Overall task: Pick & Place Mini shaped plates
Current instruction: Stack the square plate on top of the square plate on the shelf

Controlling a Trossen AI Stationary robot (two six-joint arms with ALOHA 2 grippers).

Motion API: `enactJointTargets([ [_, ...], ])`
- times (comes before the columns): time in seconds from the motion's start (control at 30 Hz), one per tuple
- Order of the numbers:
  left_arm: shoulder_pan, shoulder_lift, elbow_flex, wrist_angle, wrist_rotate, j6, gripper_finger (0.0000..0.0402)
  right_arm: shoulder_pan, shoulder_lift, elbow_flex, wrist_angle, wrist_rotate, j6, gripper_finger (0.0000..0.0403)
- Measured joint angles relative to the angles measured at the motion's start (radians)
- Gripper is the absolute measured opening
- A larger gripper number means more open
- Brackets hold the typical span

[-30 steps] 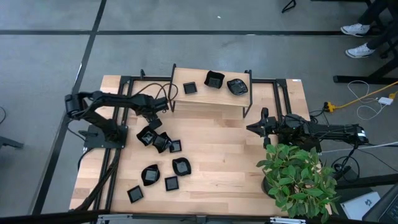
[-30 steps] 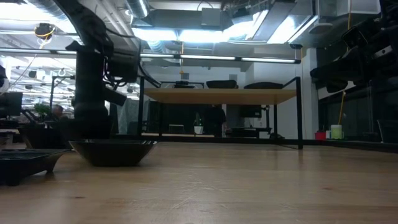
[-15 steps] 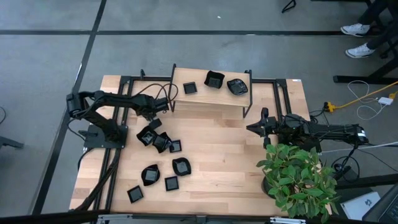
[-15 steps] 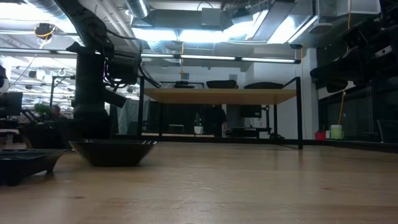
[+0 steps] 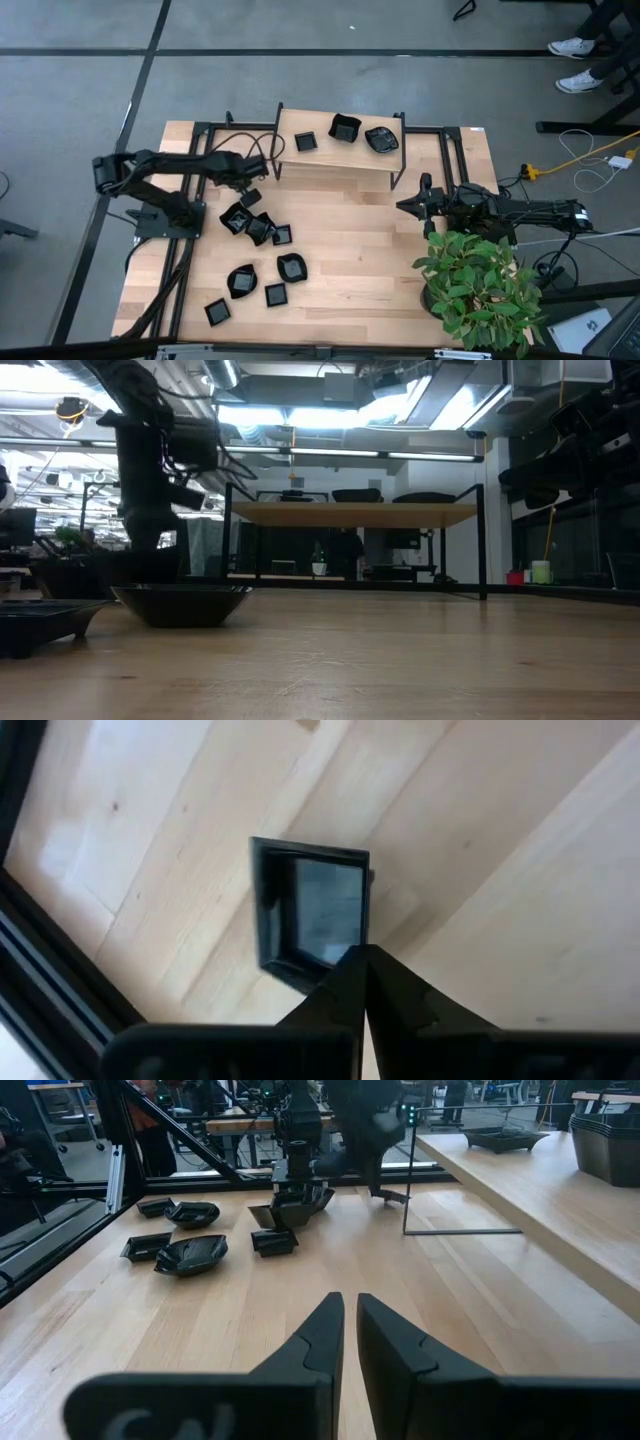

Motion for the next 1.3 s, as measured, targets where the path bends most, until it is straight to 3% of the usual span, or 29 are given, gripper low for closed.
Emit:
enactJointTargets([
  [0.47,-0.109,-0.246,0.000,0.000,-0.004,-0.131,0.0002,0.000,0.000,0.000,0.000,0.000,0.000,0.0034],
  [0.93,-0.264,-0.417,0.000,0.019,-0.169,-0.243,0.0001,0.000,0.000,0.000,0.000,0.000,0.000,0.0034],
  [1.3,-0.350,-0.460,0.000,0.231,-0.268,-0.163,0.0001,0.000,0.000,0.000,0.000,0.000,0.000,0.0034],
])
